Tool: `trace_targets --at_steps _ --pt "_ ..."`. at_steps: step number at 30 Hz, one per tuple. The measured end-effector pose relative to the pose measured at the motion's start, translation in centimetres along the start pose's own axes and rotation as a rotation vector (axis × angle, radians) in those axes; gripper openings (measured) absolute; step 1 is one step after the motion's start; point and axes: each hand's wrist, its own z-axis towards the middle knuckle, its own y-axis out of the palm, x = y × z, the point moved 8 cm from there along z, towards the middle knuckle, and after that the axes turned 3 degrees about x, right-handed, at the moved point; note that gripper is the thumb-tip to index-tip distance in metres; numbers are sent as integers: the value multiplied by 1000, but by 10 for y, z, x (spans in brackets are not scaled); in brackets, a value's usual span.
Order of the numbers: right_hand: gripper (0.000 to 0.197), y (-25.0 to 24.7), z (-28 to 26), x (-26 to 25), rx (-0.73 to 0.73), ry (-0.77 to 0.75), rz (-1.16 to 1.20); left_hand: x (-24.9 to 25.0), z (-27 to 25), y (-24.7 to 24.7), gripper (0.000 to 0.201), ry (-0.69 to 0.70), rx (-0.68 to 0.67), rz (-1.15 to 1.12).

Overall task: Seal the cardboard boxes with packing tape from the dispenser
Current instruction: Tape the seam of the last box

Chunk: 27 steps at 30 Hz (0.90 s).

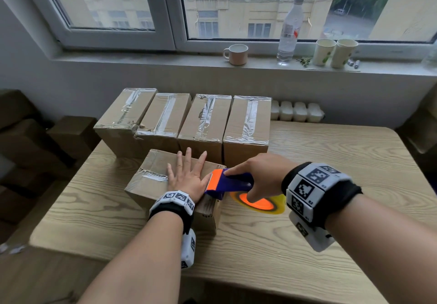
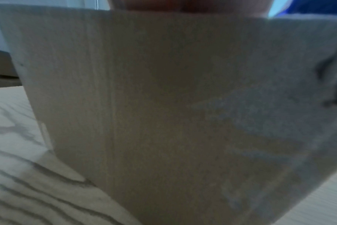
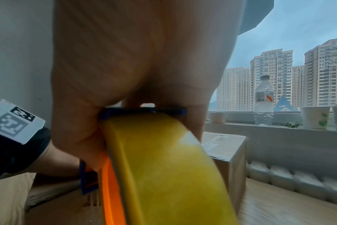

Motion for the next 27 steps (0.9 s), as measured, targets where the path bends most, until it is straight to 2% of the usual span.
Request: trace_targets --at_steps 10,20,27 --pt "73 3 -9 9 -83 48 58 -5 5 6 60 -3 -32 -32" --pt "72 7 -47 46 -154 128 46 -4 6 4 58 -11 -46 -49" --pt "69 18 -34 30 -150 100 -35 -3 4 2 59 -12 -44 -71"
